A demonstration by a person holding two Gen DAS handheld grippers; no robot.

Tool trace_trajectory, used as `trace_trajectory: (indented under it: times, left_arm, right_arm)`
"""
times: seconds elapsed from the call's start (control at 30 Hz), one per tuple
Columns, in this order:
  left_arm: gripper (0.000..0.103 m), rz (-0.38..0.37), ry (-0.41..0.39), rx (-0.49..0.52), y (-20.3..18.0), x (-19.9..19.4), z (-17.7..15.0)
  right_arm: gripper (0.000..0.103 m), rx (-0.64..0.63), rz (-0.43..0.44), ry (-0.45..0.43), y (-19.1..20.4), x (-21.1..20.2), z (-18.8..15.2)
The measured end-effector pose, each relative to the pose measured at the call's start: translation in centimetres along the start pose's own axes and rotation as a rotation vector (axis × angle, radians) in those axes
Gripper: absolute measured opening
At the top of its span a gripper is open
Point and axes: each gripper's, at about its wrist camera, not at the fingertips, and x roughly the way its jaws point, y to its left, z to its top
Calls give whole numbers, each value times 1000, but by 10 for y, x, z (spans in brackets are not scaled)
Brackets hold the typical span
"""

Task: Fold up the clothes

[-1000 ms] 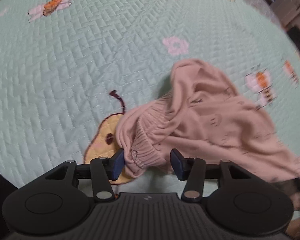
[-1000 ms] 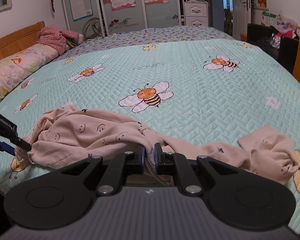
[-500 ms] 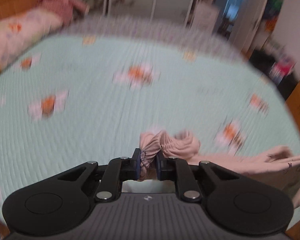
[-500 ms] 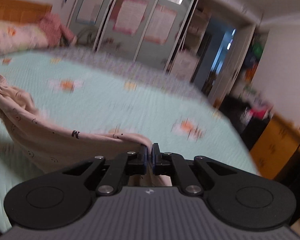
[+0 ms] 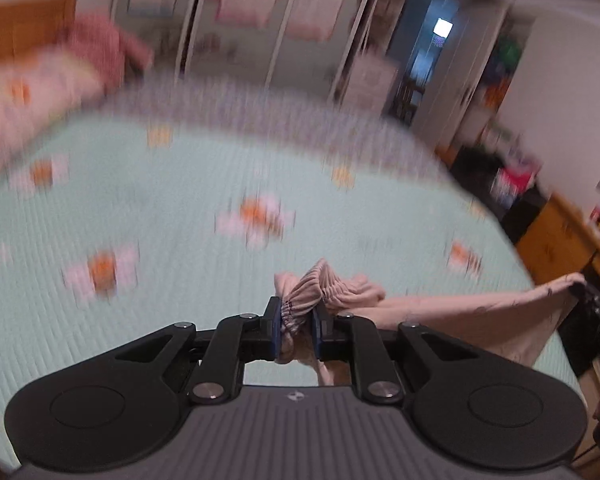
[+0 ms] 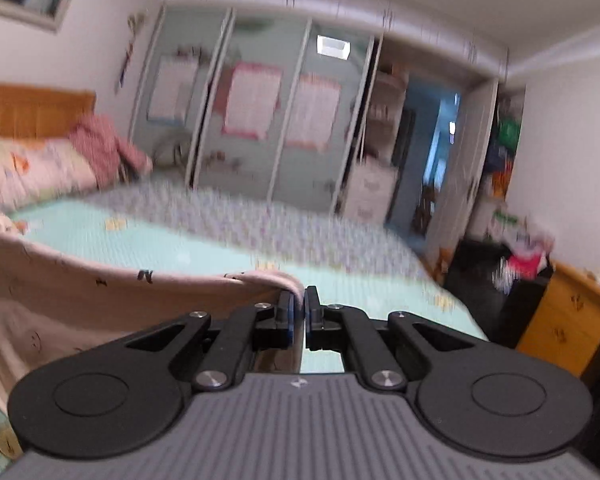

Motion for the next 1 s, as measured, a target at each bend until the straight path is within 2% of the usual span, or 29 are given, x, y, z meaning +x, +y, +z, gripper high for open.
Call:
trace_trajectory:
  times: [0.13, 0.2, 0.27, 0.4, 0.53, 0.57, 0.63, 0.7, 0.87, 1.0]
  left_arm:
    - [16, -38, 165, -48, 3, 54, -43]
    - [16, -65, 218, -84, 5, 70, -62]
    - [16, -130, 241, -143, 11, 78, -73]
    - [16, -226, 217, -211, 12, 78, -75]
    - [16, -321, 140, -227, 13, 62, -60]
    - [16, -335, 121, -222, 13, 60, -56]
    - [20, -305, 110, -201, 13, 60, -53]
    - [21, -264, 130, -182, 13, 68, -54]
    - [23, -228, 245, -183, 15, 99, -78]
    - [27, -230, 264, -193, 18, 103, -94]
  right_arm:
    - [5, -18, -60, 48, -2, 1, -33]
    - [5, -25, -71, 65, -6, -4, -46]
    - [5, -18, -89, 50, 1, -15, -53]
    - [5, 51, -117, -13, -13, -38, -48]
    - [6, 142, -94, -124, -21, -58, -33]
    - [6, 161, -84, -152, -23, -62, -26]
    - [6, 201, -65, -181, -29, -66, -14]
    - [6, 228, -65, -140, -39, -55, -13]
    - [6, 253, -94, 19, -44, -20, -37]
    - [6, 240, -125, 97, -40, -10, -62]
